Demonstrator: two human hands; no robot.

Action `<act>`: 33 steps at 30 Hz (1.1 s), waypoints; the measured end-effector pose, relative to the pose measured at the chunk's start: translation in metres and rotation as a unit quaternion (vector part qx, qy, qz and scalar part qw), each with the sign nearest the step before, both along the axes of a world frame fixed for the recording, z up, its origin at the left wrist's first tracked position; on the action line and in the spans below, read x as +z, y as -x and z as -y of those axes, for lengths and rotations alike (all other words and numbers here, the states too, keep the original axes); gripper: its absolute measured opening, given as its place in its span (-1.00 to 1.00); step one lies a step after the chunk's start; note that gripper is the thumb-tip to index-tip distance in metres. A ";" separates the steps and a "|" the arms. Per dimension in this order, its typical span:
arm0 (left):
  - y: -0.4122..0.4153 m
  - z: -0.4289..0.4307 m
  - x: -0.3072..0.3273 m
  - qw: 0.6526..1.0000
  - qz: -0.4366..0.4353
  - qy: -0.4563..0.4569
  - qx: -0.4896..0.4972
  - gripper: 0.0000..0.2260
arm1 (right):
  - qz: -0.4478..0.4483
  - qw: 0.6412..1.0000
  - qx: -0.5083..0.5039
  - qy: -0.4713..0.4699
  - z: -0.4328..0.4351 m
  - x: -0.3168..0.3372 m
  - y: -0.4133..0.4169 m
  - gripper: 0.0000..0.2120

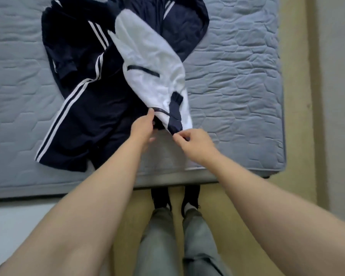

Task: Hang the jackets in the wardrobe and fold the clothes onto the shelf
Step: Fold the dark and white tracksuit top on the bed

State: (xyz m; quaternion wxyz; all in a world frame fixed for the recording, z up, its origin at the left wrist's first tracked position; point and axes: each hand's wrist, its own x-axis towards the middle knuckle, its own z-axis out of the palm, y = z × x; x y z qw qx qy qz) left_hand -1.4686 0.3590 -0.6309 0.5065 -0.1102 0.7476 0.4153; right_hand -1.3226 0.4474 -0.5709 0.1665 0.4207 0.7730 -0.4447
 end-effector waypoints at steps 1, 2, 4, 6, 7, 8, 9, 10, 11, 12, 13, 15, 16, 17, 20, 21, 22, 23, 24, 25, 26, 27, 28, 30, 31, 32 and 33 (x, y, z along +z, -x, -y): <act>-0.011 0.003 0.024 0.992 0.100 -0.032 0.073 -0.61 | -0.023 0.998 -0.052 0.002 0.012 0.025 -0.009 -0.79; -0.020 0.006 0.048 0.978 0.161 -0.058 0.116 -0.63 | -0.044 0.995 -0.094 0.001 0.022 0.048 -0.016 -0.87; -0.037 0.009 0.088 0.966 0.187 -0.083 0.157 -0.70 | -0.062 0.987 -0.150 -0.004 0.037 0.088 -0.026 -0.93; -0.050 0.011 0.129 0.967 0.168 -0.085 0.169 -0.81 | -0.062 0.978 -0.198 -0.016 0.043 0.125 -0.031 -0.88; -0.054 0.011 0.150 0.971 0.154 -0.086 0.158 -0.85 | -0.060 0.974 -0.215 -0.024 0.044 0.141 -0.034 -0.82; -0.058 0.011 0.171 0.977 0.137 -0.088 0.140 -0.89 | -0.060 0.971 -0.229 -0.026 0.045 0.157 -0.039 -0.77; -0.060 0.012 0.191 0.983 0.114 -0.086 0.115 -0.90 | -0.061 0.970 -0.233 -0.024 0.045 0.173 -0.043 -0.74; -0.061 0.013 0.209 0.989 0.087 -0.082 0.089 -0.89 | -0.062 0.972 -0.228 -0.018 0.043 0.188 -0.046 -0.71; -0.063 0.014 0.225 0.992 0.066 -0.087 0.067 -0.84 | -0.059 0.973 -0.221 -0.009 0.043 0.202 -0.051 -0.69; -0.065 0.016 0.240 0.993 0.054 -0.094 0.049 -0.79 | -0.053 0.974 -0.219 0.004 0.042 0.215 -0.055 -0.64; -0.066 0.018 0.254 0.993 0.047 -0.101 0.039 -0.75 | -0.046 0.973 -0.223 0.025 0.042 0.227 -0.058 -0.58; -0.069 0.022 0.284 0.993 0.045 -0.108 0.036 -0.71 | -0.040 0.969 -0.235 0.065 0.044 0.249 -0.064 -0.53; -0.069 0.023 0.298 0.991 0.047 -0.118 0.044 -0.70 | -0.040 0.969 -0.230 0.076 0.045 0.260 -0.065 -0.59; -0.070 0.024 0.311 0.989 0.044 -0.135 0.051 -0.70 | -0.038 0.971 -0.221 0.081 0.045 0.268 -0.066 -0.68; -0.070 0.023 0.346 0.984 0.010 -0.173 0.044 -0.71 | -0.072 0.977 -0.191 0.063 0.045 0.293 -0.064 -0.89; -0.069 0.022 0.357 0.982 -0.001 -0.186 0.039 -0.74 | -0.092 0.977 -0.188 0.039 0.044 0.302 -0.062 -0.91; -0.067 0.020 0.369 0.979 -0.013 -0.199 0.034 -0.77 | -0.113 0.975 -0.189 0.014 0.041 0.312 -0.060 -0.91; -0.064 0.018 0.381 0.976 -0.032 -0.212 0.027 -0.80 | -0.135 0.972 -0.193 -0.006 0.038 0.322 -0.057 -0.90; -0.061 0.015 0.392 0.972 -0.051 -0.226 0.022 -0.82 | -0.160 0.967 -0.196 -0.018 0.035 0.334 -0.055 -0.86; -0.058 0.012 0.404 0.968 -0.077 -0.236 0.018 -0.83 | -0.181 0.963 -0.195 -0.032 0.032 0.346 -0.053 -0.83; -0.055 0.010 0.417 0.964 -0.105 -0.242 0.019 -0.84 | -0.197 0.961 -0.188 -0.052 0.027 0.358 -0.052 -0.81; -0.052 0.008 0.430 0.961 -0.133 -0.243 0.020 -0.82 | -0.212 0.958 -0.176 -0.078 0.022 0.371 -0.051 -0.79; -0.050 0.007 0.441 0.956 -0.160 -0.245 0.029 -0.81 | -0.230 0.954 -0.159 -0.105 0.016 0.384 -0.049 -0.79; -0.045 0.005 0.461 0.939 -0.221 -0.257 0.059 -0.77 | -0.262 0.944 -0.111 -0.169 0.003 0.412 -0.045 -0.82; -0.042 0.005 0.472 0.929 -0.247 -0.269 0.068 -0.70 | -0.274 0.937 -0.082 -0.201 -0.004 0.427 -0.043 -0.83; -0.040 0.005 0.481 0.920 -0.261 -0.283 0.073 -0.70 | -0.285 0.929 -0.052 -0.232 -0.011 0.442 -0.040 -0.84; -0.037 0.005 0.491 0.914 -0.269 -0.298 0.064 -0.77 | -0.292 0.919 -0.021 -0.264 -0.018 0.456 -0.039 -0.85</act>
